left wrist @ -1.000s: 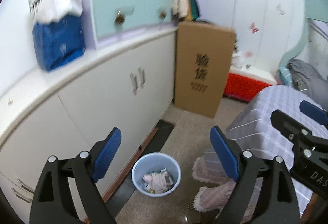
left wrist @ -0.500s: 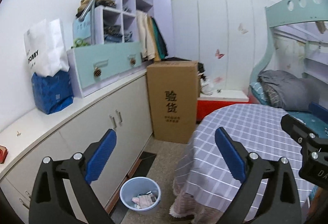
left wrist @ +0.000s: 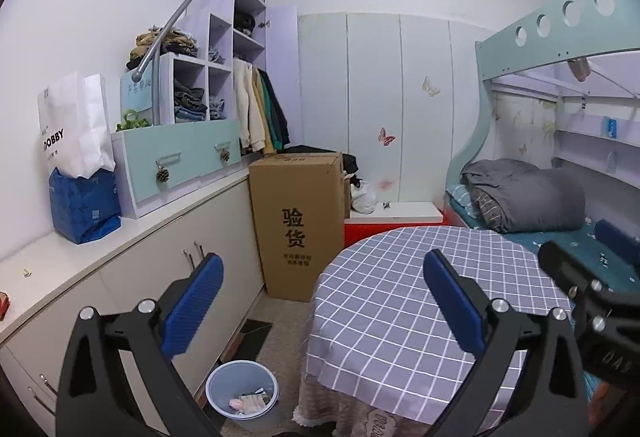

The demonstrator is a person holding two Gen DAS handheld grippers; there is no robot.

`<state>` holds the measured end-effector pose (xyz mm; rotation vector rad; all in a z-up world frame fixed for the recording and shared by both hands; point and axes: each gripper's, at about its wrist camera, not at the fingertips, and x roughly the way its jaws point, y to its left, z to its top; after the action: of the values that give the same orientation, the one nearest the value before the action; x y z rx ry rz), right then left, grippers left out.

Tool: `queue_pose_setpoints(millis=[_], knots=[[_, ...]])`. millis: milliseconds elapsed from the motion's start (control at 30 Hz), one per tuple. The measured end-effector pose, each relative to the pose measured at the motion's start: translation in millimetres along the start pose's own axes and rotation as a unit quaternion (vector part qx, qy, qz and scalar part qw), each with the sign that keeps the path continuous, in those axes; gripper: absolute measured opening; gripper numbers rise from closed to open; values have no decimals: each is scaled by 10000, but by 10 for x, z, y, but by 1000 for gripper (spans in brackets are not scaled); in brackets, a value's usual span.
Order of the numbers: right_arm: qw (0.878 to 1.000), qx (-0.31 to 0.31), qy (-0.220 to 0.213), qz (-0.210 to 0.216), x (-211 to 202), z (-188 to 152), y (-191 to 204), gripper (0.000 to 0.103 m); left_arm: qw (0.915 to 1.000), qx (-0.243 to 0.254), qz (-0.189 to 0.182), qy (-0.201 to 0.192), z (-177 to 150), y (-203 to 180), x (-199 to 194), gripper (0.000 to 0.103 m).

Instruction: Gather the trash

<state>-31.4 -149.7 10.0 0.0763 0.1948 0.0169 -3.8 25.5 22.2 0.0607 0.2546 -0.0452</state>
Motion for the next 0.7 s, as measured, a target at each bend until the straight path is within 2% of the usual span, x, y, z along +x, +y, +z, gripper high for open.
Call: queue_pose_setpoints(millis=[200, 700], knots=[[10000, 47, -51, -41, -118, -104, -59, 97, 9999, 76, -42, -77, -22, -128, -74, 98], [9999, 74, 10, -86, -75, -186, -63, 97, 9999, 147, -62, 15, -54, -134, 7, 98]])
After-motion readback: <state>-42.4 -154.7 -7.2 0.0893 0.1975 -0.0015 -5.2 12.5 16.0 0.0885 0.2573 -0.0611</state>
